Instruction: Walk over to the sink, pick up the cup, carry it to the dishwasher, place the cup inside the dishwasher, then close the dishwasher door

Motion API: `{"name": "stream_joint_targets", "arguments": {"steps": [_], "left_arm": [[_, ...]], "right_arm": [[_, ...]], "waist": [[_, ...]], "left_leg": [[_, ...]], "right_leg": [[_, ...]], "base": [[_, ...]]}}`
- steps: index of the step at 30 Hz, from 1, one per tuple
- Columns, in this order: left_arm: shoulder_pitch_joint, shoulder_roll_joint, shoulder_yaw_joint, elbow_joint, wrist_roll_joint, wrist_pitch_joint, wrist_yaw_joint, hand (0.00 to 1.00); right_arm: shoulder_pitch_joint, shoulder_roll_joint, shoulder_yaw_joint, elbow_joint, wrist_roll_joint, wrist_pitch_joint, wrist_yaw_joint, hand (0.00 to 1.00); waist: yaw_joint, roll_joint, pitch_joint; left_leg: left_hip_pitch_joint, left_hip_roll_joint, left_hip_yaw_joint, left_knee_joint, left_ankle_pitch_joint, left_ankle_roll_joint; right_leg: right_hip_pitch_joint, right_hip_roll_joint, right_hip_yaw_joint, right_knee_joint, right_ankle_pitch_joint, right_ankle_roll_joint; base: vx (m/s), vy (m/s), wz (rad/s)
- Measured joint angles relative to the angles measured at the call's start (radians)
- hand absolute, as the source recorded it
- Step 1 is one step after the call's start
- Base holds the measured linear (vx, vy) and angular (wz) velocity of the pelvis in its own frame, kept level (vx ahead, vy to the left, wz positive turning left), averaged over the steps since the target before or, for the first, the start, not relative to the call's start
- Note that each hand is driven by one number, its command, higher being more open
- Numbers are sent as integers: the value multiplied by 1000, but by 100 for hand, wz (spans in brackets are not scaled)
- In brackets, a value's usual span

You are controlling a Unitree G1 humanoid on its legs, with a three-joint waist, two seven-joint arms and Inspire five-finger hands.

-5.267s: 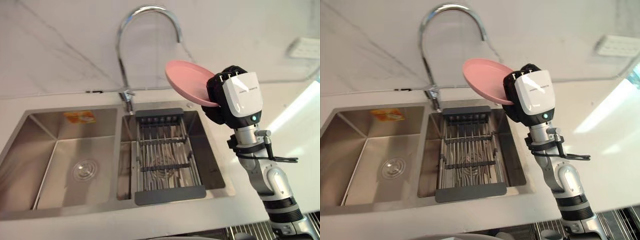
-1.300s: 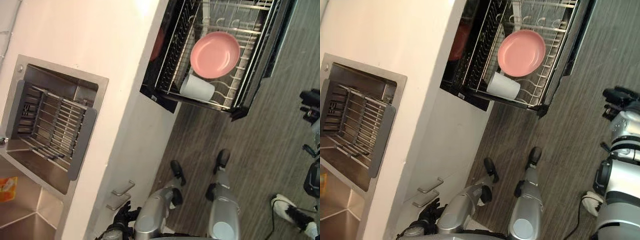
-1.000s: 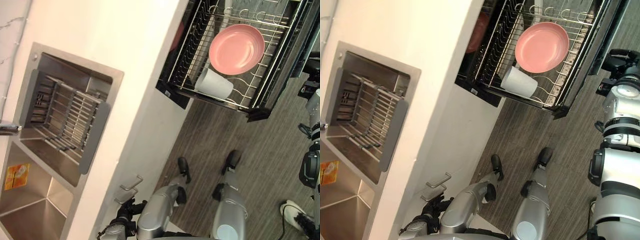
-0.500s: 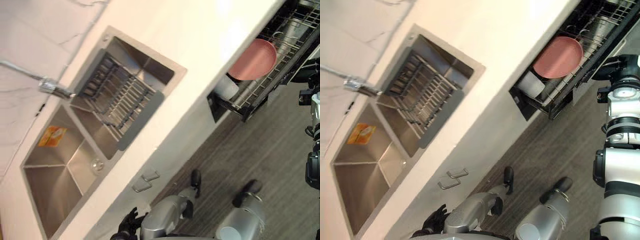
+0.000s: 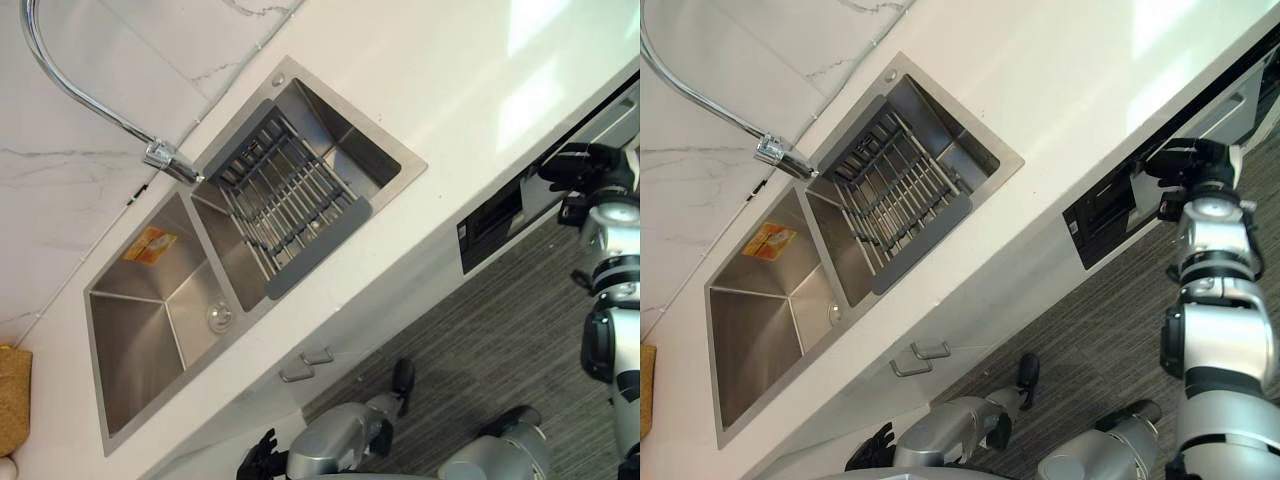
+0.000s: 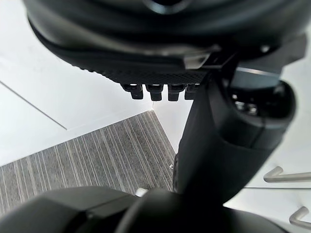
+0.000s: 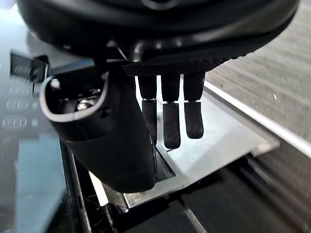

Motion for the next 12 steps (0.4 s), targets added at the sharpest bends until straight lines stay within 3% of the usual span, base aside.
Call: {"name": "stream_joint_targets", "arguments": {"steps": [1, 4, 6, 7, 8, 11, 12], "left_arm": [[-2, 0, 4, 3, -2, -4, 2, 100], [-12, 2, 52, 20, -5, -28, 6, 100], [-13, 27, 98, 36, -37, -41, 10, 100], [-14, 37, 105, 38, -41, -38, 13, 100], [-16, 55, 120, 40, -61, -28, 12, 100], [-26, 97, 159, 62, -89, 51, -12, 100], [-25, 114, 175, 71, -90, 79, -27, 100]], "right_arm": [[32, 26, -20, -29, 23, -11, -8, 100], [200, 154, -106, -84, 162, -32, -5, 100], [376, 262, -184, -39, 162, -35, 31, 100], [428, 287, -203, -23, 162, -36, 40, 100], [535, 333, -235, 13, 159, -45, 57, 100], [770, 442, -285, 61, 151, -62, 87, 100], [842, 474, -292, 62, 150, -65, 96, 100]], "waist": [[1, -9, 7], [7, -79, 39], [7, -147, 32], [6, -163, 32], [-3, -194, 24], [-47, -264, -5], [-65, -284, -22]], "left_leg": [[3, 11, 7, 0, -3, -4], [8, 67, 47, -1, -19, -29], [12, 104, 75, 0, -36, -54], [17, 109, 82, -1, -41, -61], [27, 113, 89, -2, -47, -69], [73, 111, 108, -18, -62, -81], [87, 110, 108, -22, -74, -70]], "right_leg": [[1, 14, 6, -13, 4, -4], [2, 97, 31, -85, 29, -25], [10, 154, 45, -146, 50, -36], [17, 163, 48, -158, 53, -36], [28, 171, 50, -171, 55, -34], [54, 165, 67, -161, 56, -32], [55, 158, 74, -133, 56, -32]], "base": [[-10, -96, -47], [-3, -114, -48], [34, -125, -42], [77, -139, -28], [88, -113, -18], [56, -41, -18], [23, 5, -12]]}}
